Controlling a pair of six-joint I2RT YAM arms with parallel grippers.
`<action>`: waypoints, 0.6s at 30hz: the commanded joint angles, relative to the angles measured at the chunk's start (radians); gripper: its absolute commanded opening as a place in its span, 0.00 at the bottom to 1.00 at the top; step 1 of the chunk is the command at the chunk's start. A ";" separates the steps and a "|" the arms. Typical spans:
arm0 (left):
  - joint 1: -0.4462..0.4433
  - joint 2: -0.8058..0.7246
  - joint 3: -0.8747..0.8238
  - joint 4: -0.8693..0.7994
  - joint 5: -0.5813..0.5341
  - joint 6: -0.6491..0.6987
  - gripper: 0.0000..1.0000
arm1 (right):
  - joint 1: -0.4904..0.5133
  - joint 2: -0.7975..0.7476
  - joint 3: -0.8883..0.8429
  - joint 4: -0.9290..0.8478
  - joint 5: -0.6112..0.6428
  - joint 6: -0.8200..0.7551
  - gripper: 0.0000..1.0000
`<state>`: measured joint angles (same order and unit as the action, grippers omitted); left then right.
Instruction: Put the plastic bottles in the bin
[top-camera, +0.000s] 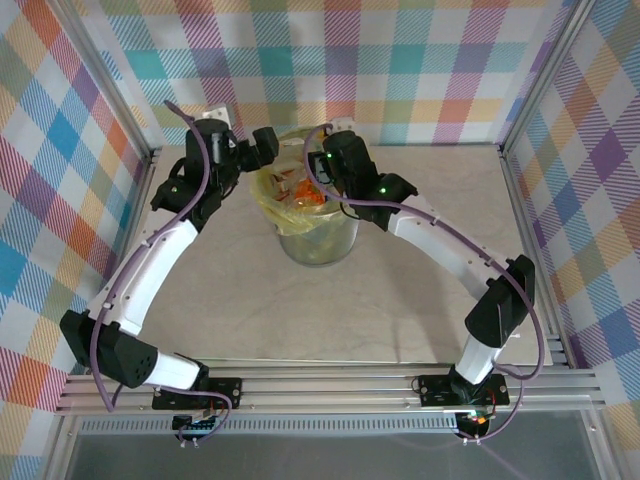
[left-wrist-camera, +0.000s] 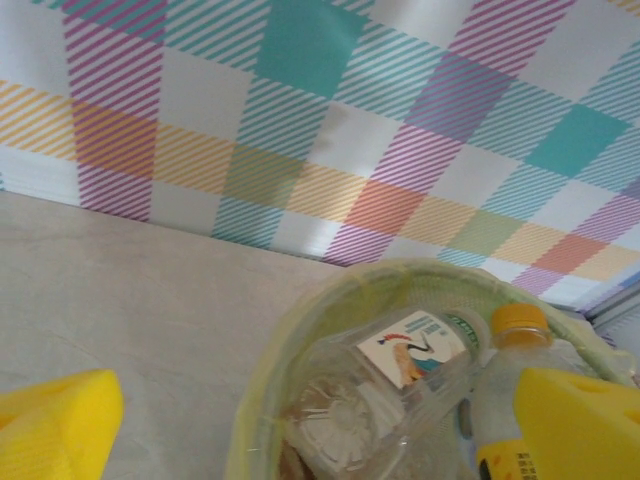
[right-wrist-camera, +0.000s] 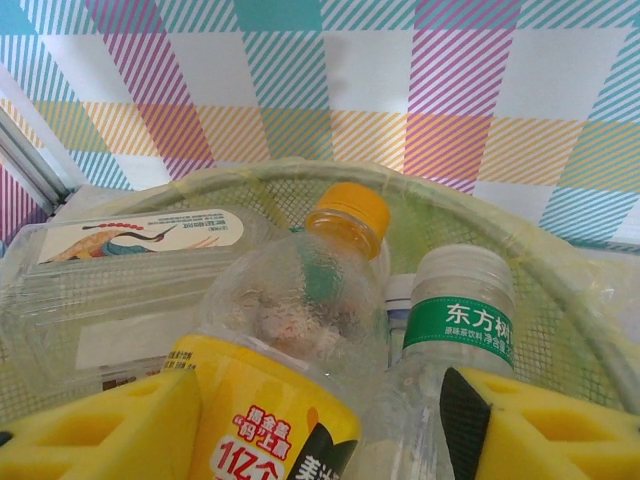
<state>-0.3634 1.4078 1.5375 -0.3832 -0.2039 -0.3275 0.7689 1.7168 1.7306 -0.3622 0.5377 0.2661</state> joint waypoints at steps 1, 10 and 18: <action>0.026 -0.048 -0.026 -0.009 -0.039 0.011 1.00 | -0.007 -0.019 0.027 -0.054 -0.010 0.002 0.68; 0.092 -0.135 -0.098 -0.004 -0.046 -0.003 1.00 | -0.007 -0.118 0.048 -0.113 -0.053 -0.025 0.87; 0.133 -0.278 -0.221 -0.008 -0.123 -0.028 1.00 | -0.006 -0.298 -0.074 -0.167 0.027 -0.034 1.00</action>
<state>-0.2481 1.1915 1.3609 -0.3904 -0.2756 -0.3336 0.7650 1.4948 1.7073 -0.4992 0.5148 0.2432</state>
